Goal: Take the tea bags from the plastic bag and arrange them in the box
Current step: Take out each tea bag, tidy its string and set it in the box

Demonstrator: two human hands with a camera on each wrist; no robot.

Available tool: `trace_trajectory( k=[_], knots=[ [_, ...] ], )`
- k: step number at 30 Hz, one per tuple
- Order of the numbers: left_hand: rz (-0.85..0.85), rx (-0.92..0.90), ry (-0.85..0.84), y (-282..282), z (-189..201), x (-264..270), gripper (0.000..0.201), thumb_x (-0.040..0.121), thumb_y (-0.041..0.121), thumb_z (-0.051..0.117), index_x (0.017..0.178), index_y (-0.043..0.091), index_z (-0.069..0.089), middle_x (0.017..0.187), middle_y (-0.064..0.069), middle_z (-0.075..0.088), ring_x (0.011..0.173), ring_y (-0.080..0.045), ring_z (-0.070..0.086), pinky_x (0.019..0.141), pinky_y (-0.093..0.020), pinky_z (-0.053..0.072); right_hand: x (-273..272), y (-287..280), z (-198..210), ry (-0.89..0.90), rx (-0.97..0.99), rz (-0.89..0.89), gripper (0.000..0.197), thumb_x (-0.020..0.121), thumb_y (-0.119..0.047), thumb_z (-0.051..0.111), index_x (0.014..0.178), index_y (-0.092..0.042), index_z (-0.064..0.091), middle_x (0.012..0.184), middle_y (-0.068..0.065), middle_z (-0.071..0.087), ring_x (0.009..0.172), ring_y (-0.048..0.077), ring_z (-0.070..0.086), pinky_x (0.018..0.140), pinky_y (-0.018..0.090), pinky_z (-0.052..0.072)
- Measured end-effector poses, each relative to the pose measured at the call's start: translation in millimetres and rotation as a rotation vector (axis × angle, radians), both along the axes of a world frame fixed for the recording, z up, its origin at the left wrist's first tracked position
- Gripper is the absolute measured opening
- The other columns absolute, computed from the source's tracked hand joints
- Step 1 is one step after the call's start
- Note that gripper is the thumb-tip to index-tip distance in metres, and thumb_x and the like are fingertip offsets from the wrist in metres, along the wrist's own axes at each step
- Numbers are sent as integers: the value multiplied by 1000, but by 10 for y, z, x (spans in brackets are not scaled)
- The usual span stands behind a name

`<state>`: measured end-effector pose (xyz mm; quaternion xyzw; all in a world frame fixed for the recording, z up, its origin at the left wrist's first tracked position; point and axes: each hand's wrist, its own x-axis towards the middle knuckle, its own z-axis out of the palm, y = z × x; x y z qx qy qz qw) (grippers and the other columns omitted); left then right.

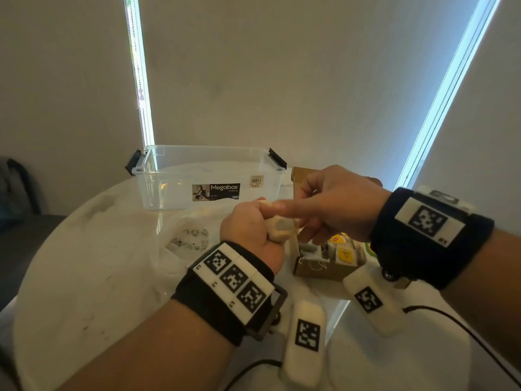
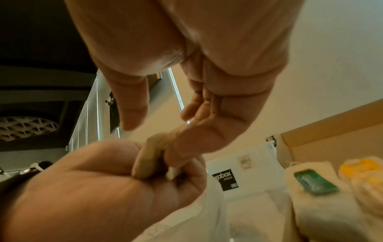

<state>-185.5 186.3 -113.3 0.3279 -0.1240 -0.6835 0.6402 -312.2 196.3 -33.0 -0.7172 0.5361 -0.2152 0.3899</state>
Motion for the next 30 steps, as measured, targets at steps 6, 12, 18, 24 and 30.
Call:
trace_trajectory(
  k=[6,12,18,24,30],
  knots=[
    [-114,-112,195,161,46,-105,48,88,25,51,132,5,55,123,-23,66,102,-35,67,79,-44,54,-37,-43,-79,21,-195,-50,34,71,-7,89,95,-12,64,76,-1,75,61,8,70,58,18,56],
    [-188,-104,223,196,94,-97,40,97,18,48,130,-4,51,121,-31,63,105,-43,65,90,-58,52,-115,-56,-17,185,-335,-54,33,67,-22,92,90,-21,69,83,-8,72,75,7,68,62,16,51],
    [-199,-87,229,225,117,-90,39,97,23,53,125,-3,55,116,-29,65,105,-40,65,85,-51,54,-205,-67,73,87,-203,-63,25,71,-5,88,88,-9,71,76,5,73,57,12,70,53,19,55],
    [-223,-146,188,227,108,-114,60,70,-5,56,129,-1,51,127,-28,58,104,-39,64,79,-47,58,-253,-83,106,81,-133,-81,18,77,2,81,92,-6,73,86,13,74,61,16,68,53,21,55],
    [-136,-192,7,155,39,-142,52,85,-12,58,132,8,52,123,-24,62,103,-34,66,71,-33,61,-240,-91,68,50,-78,-65,17,77,-15,83,91,-9,75,79,10,73,54,12,62,53,25,49]
  ],
)
